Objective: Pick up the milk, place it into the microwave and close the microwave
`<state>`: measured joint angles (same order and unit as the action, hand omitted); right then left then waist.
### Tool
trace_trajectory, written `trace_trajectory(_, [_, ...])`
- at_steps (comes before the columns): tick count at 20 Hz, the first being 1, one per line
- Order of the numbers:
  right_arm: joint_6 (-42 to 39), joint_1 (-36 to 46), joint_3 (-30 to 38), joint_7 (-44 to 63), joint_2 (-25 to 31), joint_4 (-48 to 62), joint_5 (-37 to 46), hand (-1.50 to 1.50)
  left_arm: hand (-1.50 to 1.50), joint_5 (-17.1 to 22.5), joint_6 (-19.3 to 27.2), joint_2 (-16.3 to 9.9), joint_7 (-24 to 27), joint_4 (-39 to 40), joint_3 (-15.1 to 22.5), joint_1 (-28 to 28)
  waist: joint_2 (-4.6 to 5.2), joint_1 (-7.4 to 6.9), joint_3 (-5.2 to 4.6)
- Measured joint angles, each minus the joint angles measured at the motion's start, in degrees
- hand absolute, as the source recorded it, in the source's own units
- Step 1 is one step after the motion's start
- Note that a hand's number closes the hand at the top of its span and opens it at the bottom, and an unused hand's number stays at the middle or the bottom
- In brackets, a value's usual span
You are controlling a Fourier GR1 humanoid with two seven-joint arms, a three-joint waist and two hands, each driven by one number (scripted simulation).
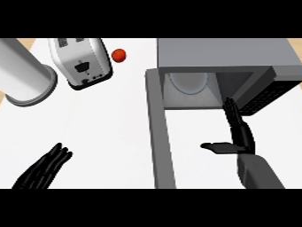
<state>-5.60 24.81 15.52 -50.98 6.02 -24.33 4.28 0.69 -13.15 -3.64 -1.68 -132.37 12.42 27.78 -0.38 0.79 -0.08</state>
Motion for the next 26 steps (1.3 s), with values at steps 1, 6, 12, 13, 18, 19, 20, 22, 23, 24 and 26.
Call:
trace_trajectory(1, [-0.90,-1.40,-0.27,-0.37,-0.24,-0.93,-0.27,-1.50,1.50,-0.81,-0.44,-0.32,-0.08,-0.03,0.94,0.00,0.03,-0.07,0.01])
trace_trajectory(6, [-5.07,-10.71,-2.45,-0.61,-1.06,-10.28,-1.70,-1.50,1.50,-3.16,-0.83,-0.45,-1.23,2.57,2.52,-4.20,0.07,0.05,0.01])
trace_trajectory(12, [-8.24,-22.81,-4.66,-0.07,-0.75,-22.78,-3.71,-1.50,1.50,-4.20,-1.51,0.38,-2.25,9.40,4.24,-10.30,0.19,0.12,0.02])
trace_trajectory(13, [-8.70,-25.05,-5.33,0.32,-0.81,-25.11,-3.88,-1.50,1.50,-4.55,-1.49,0.62,-3.46,9.95,4.60,-12.10,0.20,0.21,0.01])
trace_trajectory(18, [-10.77,-32.12,-6.11,2.28,0.68,-33.46,-6.02,-1.50,1.50,-6.37,-2.93,1.71,-5.27,16.58,7.49,-19.77,0.29,0.21,0.03])
trace_trajectory(19, [-10.68,-33.21,-6.27,2.37,0.62,-34.83,-6.22,-1.50,1.50,-6.99,-3.51,1.57,-4.91,17.89,8.47,-20.24,0.29,0.16,0.03])
trace_trajectory(20, [-11.02,-34.79,-6.45,2.23,0.98,-36.11,-6.43,-1.50,1.50,-7.03,-4.11,1.64,-4.27,19.61,9.11,-20.87,0.28,0.22,0.03])
trace_trajectory(22, [-10.86,-36.70,-7.01,2.16,0.82,-38.00,-6.52,-1.50,1.50,-6.77,-5.65,1.86,-5.40,22.28,10.25,-23.16,0.31,0.19,0.04])
trace_trajectory(23, [-11.28,-36.88,-6.81,2.93,1.31,-39.03,-7.19,-1.50,1.50,-6.73,-6.32,2.15,-6.18,24.23,10.54,-24.86,0.35,0.23,0.05])
trace_trajectory(24, [-11.77,-38.03,-6.76,3.25,1.80,-40.63,-7.78,-1.50,1.50,-7.44,-6.54,2.43,-5.70,26.05,11.34,-25.57,0.35,0.21,0.04])
trace_trajectory(26, [-12.48,-40.13,-6.68,2.98,2.42,-42.26,-8.71,-1.50,1.50,-8.64,-4.85,2.87,-5.24,29.46,13.75,-28.29,0.35,0.19,0.03])
